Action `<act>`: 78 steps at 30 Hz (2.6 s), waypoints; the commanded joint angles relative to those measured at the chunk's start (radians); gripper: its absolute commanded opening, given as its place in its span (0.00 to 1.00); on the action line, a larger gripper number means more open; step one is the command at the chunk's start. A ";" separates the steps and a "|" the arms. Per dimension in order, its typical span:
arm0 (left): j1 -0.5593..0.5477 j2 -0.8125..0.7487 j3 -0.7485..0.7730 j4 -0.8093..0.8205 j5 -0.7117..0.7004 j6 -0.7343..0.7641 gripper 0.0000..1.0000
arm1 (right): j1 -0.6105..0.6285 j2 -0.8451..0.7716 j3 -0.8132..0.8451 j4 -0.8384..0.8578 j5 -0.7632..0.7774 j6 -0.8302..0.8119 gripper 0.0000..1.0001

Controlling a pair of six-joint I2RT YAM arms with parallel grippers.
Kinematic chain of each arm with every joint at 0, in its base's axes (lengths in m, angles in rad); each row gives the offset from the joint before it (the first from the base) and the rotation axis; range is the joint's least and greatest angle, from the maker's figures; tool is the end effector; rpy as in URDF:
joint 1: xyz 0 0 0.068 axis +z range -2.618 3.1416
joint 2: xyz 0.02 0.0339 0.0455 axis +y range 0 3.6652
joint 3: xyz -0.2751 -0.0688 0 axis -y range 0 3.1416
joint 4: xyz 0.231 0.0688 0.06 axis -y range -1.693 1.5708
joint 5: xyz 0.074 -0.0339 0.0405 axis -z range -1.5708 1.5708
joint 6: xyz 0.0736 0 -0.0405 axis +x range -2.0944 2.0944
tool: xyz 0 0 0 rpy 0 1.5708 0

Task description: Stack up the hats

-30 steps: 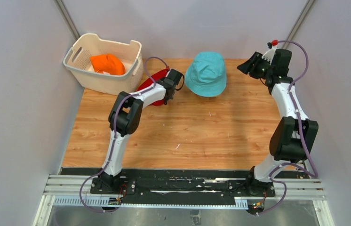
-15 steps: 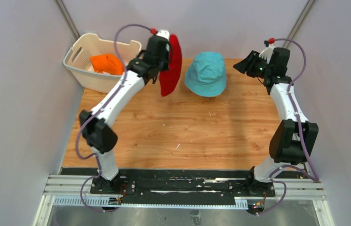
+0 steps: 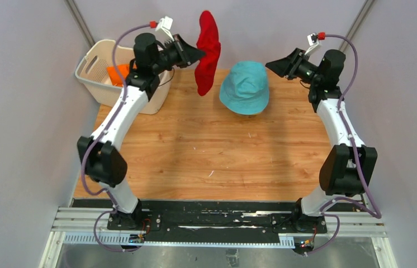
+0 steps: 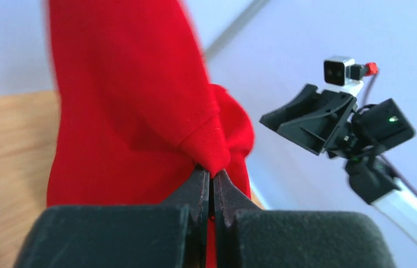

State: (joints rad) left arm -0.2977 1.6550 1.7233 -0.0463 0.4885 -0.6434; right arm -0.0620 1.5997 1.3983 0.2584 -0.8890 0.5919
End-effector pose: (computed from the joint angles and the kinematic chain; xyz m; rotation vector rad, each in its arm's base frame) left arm 0.3804 -0.1528 0.4663 0.1273 1.6585 -1.1051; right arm 0.3893 0.0331 0.4079 -0.2289 1.6231 1.0786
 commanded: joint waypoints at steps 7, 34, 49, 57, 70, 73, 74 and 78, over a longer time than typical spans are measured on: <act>0.008 0.308 0.016 1.062 0.399 -0.878 0.00 | 0.040 0.160 0.065 0.611 -0.191 0.445 0.44; -0.009 0.429 0.193 1.398 0.359 -1.259 0.00 | 0.138 0.553 0.320 1.288 -0.169 1.117 0.40; -0.011 0.458 0.161 1.416 0.357 -1.252 0.00 | 0.175 0.535 0.297 1.321 -0.173 1.146 0.39; -0.012 0.460 0.143 1.415 0.360 -1.242 0.00 | 0.175 0.534 0.294 1.321 -0.171 1.143 0.38; -0.007 0.483 0.122 1.389 0.366 -1.208 0.00 | 0.175 0.532 0.307 1.316 -0.177 1.152 0.01; 0.015 0.478 0.097 1.349 0.367 -1.167 0.00 | 0.175 0.535 0.323 1.282 -0.169 1.136 0.01; 0.028 0.469 0.078 1.320 0.363 -1.141 0.00 | 0.175 0.538 0.333 1.268 -0.167 1.128 0.01; 0.087 0.425 -0.003 1.130 0.343 -0.981 0.00 | 0.175 0.561 0.383 1.190 -0.160 1.084 0.00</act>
State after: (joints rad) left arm -0.2714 2.1159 1.7855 1.2629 0.8425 -1.7912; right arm 0.1005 2.1620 1.7023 1.4788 -1.0500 1.7237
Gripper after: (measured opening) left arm 0.020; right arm 0.014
